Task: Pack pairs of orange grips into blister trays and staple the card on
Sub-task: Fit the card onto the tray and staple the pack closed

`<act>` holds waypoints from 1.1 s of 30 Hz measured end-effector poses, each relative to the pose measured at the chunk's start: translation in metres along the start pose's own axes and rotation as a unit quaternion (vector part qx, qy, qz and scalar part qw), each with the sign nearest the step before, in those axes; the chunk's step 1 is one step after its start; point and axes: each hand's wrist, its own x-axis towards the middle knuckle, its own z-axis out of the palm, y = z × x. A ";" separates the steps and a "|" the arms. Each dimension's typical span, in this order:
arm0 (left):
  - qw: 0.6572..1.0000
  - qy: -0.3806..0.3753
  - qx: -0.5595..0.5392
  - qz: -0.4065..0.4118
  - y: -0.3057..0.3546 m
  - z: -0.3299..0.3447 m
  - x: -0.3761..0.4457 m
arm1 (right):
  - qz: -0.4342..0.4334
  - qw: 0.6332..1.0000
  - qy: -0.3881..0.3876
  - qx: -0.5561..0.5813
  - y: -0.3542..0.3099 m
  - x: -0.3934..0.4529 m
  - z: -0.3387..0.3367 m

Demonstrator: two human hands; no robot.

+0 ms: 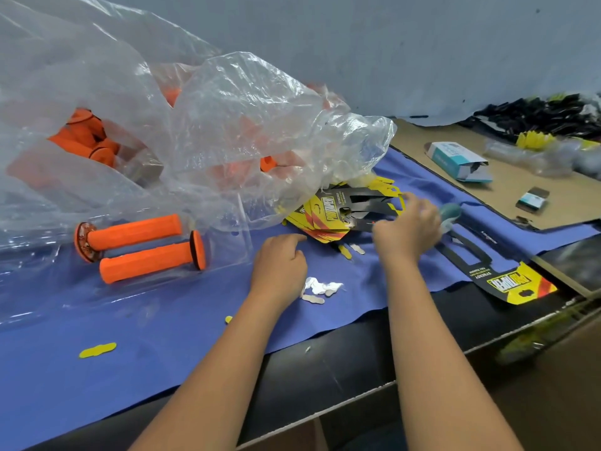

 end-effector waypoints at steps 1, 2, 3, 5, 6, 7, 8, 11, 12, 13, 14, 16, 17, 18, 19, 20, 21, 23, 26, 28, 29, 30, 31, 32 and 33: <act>1.000 0.000 -0.004 -0.001 0.000 0.000 0.000 | -0.049 0.996 -0.063 -0.039 -0.005 -0.008 0.007; 1.000 0.001 -0.009 -0.001 0.000 0.000 0.000 | -0.081 0.987 -0.122 -0.066 -0.009 -0.016 0.013; 1.000 0.001 -0.013 0.000 -0.001 -0.001 0.000 | -0.102 0.979 -0.157 -0.080 -0.011 -0.022 0.019; 1.000 0.002 -0.023 0.001 -0.002 -0.001 -0.001 | -0.132 0.974 -0.165 -0.084 -0.011 -0.029 0.026; 1.000 0.003 -0.031 0.000 -0.002 -0.001 -0.001 | -0.146 0.976 -0.143 -0.077 -0.011 -0.030 0.027; 0.999 0.003 -0.041 -0.002 -0.003 -0.001 -0.002 | -0.159 0.980 -0.107 -0.059 -0.010 -0.030 0.027; 0.999 0.004 -0.051 -0.004 -0.003 -0.001 -0.002 | -0.167 0.984 -0.063 -0.026 -0.010 -0.030 0.025; 0.996 0.010 -0.092 -0.008 -0.002 -0.003 -0.004 | -0.181 0.975 0.066 0.113 -0.010 -0.033 0.016; 0.993 0.016 -0.118 -0.011 -0.001 -0.004 -0.005 | -0.185 0.968 0.092 0.146 -0.011 -0.036 0.012; 0.988 0.023 -0.154 -0.017 0.000 -0.005 -0.006 | -0.190 0.961 0.106 0.169 -0.012 -0.039 0.010; 0.979 0.030 -0.201 -0.024 0.002 -0.007 -0.008 | -0.199 0.955 0.112 0.189 -0.013 -0.042 0.009; 0.947 0.042 -0.317 -0.029 0.007 -0.009 -0.010 | -0.239 0.941 0.115 0.211 -0.017 -0.048 0.009; 0.928 0.044 -0.369 -0.028 0.009 -0.010 -0.011 | -0.272 0.933 0.116 0.203 -0.019 -0.051 0.009; 0.912 0.045 -0.406 -0.024 0.012 -0.010 -0.013 | -0.312 0.924 0.117 0.186 -0.020 -0.054 0.011; 0.903 0.046 -0.426 -0.020 0.013 -0.011 -0.014 | -0.351 0.913 0.120 0.167 -0.021 -0.057 0.012; 0.899 0.047 -0.436 -0.018 0.014 -0.012 -0.015 | -0.382 0.904 0.122 0.150 -0.023 -0.058 0.012; 0.897 0.049 -0.440 -0.018 0.015 -0.012 -0.015 | -0.404 0.896 0.124 0.133 -0.026 -0.059 0.012; 0.891 0.047 -0.451 -0.031 0.014 -0.013 -0.013 | -0.422 0.894 0.116 0.094 -0.031 -0.062 0.009; 0.865 0.047 -0.495 -0.067 0.017 -0.016 -0.007 | -0.407 0.913 0.043 -0.009 -0.039 -0.075 0.008; 0.872 0.072 -0.476 -0.087 0.018 -0.016 -0.001 | -0.385 0.917 -0.059 -0.080 -0.043 -0.086 0.011; 0.884 0.082 -0.449 -0.096 0.018 -0.015 0.002 | -0.376 0.914 -0.105 -0.107 -0.044 -0.091 0.014; 0.897 0.088 -0.421 -0.104 0.018 -0.014 0.003 | -0.373 0.910 -0.128 -0.130 -0.044 -0.093 0.017; 0.910 0.091 -0.391 -0.106 0.019 -0.015 0.003 | -0.377 0.907 -0.127 -0.139 -0.046 -0.094 0.016; 0.925 0.098 -0.355 -0.096 0.020 -0.016 0.002 | -0.386 0.906 -0.114 -0.128 -0.047 -0.094 0.015; 0.941 0.109 -0.312 -0.069 0.023 -0.020 0.000 | -0.395 0.910 -0.085 -0.094 -0.048 -0.093 0.013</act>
